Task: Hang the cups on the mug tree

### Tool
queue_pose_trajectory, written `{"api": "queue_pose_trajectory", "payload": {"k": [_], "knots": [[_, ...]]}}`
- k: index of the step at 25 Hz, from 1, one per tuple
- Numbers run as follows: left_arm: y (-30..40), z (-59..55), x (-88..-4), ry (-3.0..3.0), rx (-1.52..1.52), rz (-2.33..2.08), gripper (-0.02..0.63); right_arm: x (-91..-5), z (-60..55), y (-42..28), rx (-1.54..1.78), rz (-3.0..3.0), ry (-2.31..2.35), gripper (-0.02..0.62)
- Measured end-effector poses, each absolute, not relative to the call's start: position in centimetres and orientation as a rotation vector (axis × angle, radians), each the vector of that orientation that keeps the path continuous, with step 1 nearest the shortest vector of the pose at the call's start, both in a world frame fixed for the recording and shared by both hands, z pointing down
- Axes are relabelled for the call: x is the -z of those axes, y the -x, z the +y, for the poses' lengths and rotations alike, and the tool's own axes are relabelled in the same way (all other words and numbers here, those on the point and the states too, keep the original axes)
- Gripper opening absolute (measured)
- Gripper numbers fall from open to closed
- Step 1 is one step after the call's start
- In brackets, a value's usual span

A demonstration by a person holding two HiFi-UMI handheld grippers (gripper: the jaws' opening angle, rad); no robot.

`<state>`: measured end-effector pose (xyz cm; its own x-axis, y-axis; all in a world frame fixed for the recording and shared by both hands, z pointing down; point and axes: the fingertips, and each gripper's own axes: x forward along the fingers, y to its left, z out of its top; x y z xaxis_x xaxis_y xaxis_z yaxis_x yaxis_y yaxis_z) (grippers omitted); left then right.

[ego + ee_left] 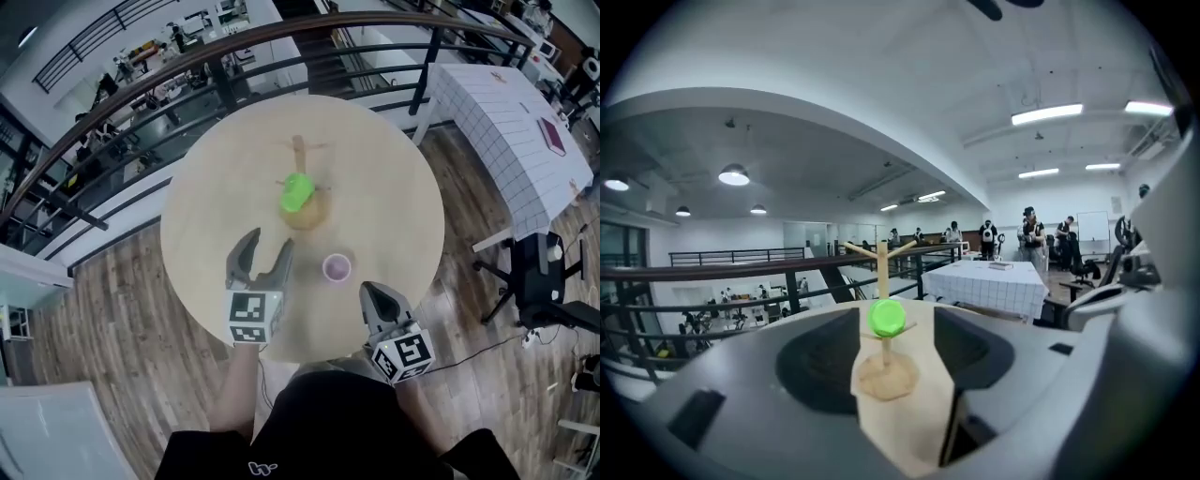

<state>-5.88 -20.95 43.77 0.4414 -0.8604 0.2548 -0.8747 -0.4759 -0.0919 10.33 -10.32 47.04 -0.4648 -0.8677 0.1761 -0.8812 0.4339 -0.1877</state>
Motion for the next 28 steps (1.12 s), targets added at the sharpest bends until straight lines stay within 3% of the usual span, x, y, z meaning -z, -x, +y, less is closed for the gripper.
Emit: {"api": "queue_pose_trajectory", "payload": {"k": [3,9,17,20,28], "knots": [[6.9,-19.0,-43.6,-2.543,-0.325,-1.613,0.159,-46.9,-10.5,-9.3,-0.39,-2.634,-1.564,0.009],[8.0,-16.1,-45.3,-2.383,-0.237,-1.675,0.023,-46.5,-10.8,-9.1,-0.379,-2.649,-1.559,0.011],[7.6,-13.0,-48.6,-2.307,-0.289,-1.608,0.014,-46.6,-10.8,-9.7,-0.335,-2.648,-1.55,0.012],[7.9,-13.1,-48.6,-2.305,-0.304,-1.609,0.014,-48.0,-10.8,-9.0,-0.33,-2.655,-1.452,0.184],[9.4,-11.8,-49.3,-2.281,-0.428,-1.632,0.014,-55.8,-11.4,-8.4,-0.257,-2.524,-1.275,0.285]]}}
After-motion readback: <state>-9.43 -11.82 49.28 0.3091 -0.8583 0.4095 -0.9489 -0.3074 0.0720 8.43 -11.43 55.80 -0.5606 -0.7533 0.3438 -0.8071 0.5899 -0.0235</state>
